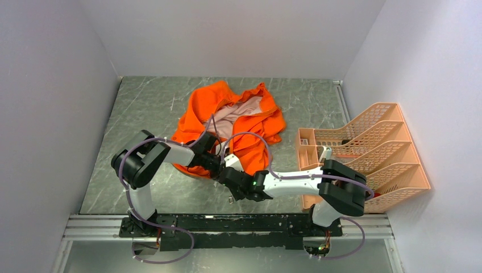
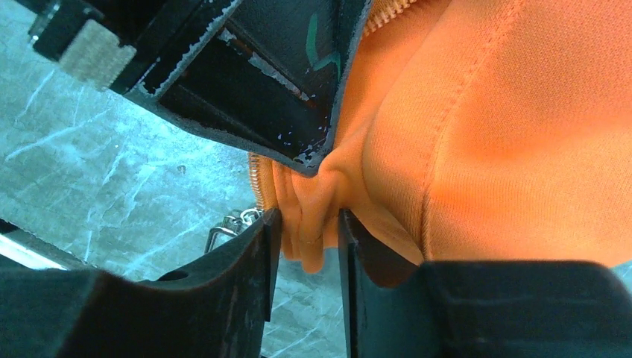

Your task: Zip up the jacket

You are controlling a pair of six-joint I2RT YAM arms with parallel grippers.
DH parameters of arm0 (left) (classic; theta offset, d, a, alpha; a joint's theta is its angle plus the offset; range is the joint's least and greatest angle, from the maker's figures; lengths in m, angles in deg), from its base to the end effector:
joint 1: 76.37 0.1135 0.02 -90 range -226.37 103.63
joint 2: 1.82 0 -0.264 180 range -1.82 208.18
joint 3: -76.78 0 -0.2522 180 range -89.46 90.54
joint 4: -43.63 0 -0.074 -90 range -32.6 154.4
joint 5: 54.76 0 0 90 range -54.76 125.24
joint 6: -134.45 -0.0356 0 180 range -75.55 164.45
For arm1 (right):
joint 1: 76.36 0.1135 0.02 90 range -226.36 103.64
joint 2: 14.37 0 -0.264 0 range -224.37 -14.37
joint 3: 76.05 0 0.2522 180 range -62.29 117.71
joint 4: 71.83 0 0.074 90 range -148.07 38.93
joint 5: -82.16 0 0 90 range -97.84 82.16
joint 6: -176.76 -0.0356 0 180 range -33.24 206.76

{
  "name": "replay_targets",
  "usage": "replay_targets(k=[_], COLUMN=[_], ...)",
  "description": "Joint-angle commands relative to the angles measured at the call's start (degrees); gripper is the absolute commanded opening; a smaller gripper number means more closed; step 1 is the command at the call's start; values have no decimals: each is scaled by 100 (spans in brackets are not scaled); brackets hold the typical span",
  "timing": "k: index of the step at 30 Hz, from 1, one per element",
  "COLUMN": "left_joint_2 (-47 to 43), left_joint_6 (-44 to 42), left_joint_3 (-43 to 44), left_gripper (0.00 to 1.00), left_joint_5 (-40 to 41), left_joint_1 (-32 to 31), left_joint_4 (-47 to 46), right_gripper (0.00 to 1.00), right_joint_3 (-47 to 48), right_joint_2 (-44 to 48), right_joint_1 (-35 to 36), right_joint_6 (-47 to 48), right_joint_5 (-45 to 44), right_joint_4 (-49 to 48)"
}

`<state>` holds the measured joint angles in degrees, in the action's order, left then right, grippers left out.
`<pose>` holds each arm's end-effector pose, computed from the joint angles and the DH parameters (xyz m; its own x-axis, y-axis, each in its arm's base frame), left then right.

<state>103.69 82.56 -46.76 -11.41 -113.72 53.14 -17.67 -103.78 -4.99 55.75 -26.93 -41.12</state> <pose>0.2285 -0.2070 0.0934 -0.9768 0.2125 -0.0275 0.1463 0.5678 -0.8101 0.1019 0.2657 0.1527 -0.6770 -0.4842 -0.5542 -0.5801 0.8145 -0.0030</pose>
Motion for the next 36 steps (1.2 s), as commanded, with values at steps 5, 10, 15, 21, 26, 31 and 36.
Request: replay_targets(k=[5,10,15,21,26,31,36], left_joint_2=[-151,-435,-854,-1490,-2046,-2555,-3040], left_joint_6=[-150,-124,-102,-129,-143,-92,38], left_joint_3=[-75,-24,46,182,221,142,-76], left_gripper=[15,20,34,51,61,63,65], left_joint_5=[284,351,550,956,1387,1632,1808], left_joint_1=[-106,-107,-104,-98,-95,-85,-89], left_joint_4=[118,68,120,394,709,816,704], right_gripper=[0,0,0,0,0,0,0], right_joint_3=[-324,-372,-381,-564,-811,-1105,-1342], right_joint_2=[-210,-126,237,852,1485,1940,2295], right_joint_1=[51,30,-109,-616,-1153,-1566,-1800], right_joint_6=[-113,-143,-133,-134,-247,-406,-553], right_joint_5=[449,475,485,703,1004,1328,1440], right_joint_4=[234,93,-125,-493,-1070,-1753,-2448])
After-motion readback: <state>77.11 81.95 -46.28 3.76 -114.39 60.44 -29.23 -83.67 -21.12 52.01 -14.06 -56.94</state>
